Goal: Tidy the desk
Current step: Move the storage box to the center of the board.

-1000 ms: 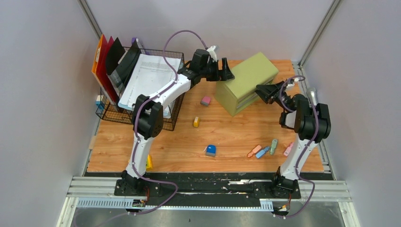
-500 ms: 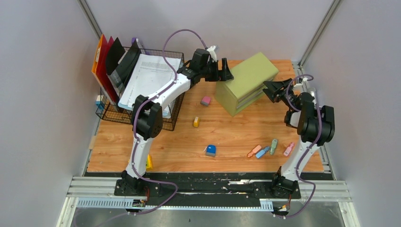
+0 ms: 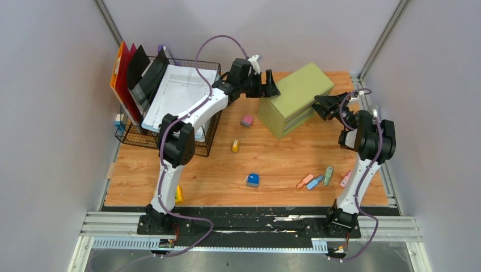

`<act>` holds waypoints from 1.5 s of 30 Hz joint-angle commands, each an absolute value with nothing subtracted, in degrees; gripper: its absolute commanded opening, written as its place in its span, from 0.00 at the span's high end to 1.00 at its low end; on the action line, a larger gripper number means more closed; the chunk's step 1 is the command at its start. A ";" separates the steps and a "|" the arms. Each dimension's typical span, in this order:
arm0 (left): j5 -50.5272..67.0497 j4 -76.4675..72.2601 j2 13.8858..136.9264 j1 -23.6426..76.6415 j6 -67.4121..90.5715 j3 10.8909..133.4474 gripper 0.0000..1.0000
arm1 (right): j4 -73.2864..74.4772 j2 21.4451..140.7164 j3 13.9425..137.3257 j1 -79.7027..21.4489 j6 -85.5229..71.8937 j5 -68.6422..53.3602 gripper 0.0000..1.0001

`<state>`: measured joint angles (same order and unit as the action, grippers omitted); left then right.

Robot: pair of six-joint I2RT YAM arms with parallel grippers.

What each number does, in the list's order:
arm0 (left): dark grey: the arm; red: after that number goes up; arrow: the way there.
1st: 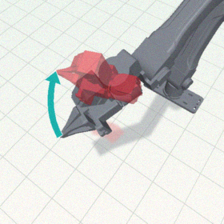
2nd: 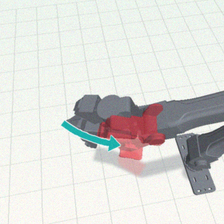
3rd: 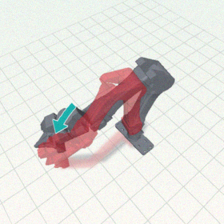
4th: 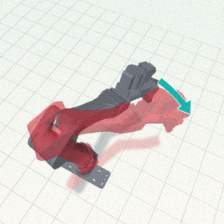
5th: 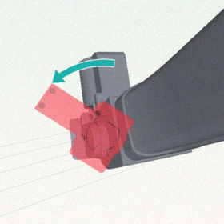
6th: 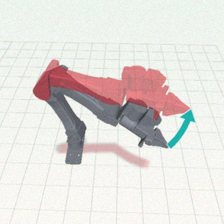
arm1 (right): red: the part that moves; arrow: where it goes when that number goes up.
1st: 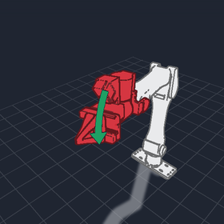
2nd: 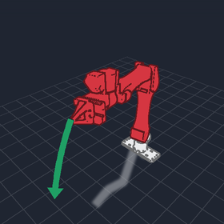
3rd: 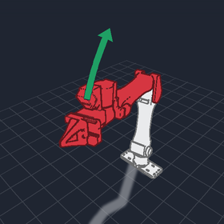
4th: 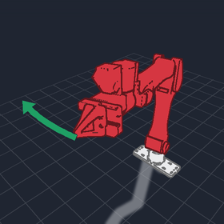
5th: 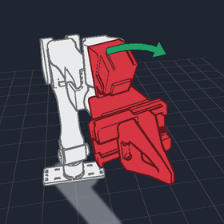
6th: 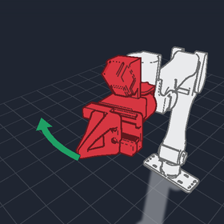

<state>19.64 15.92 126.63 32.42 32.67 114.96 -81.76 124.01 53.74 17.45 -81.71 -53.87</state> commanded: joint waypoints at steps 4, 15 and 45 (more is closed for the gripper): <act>19.61 22.55 126.91 31.96 29.86 113.90 0.00 | -95.27 130.22 60.15 14.21 -90.73 -54.52 0.19; 21.90 21.51 127.27 31.99 30.75 113.29 0.00 | -95.39 131.31 64.89 10.75 -94.75 -57.60 0.42; 16.00 25.28 126.03 31.29 29.42 114.65 0.00 | -54.60 114.56 58.13 14.62 -64.53 -59.51 1.00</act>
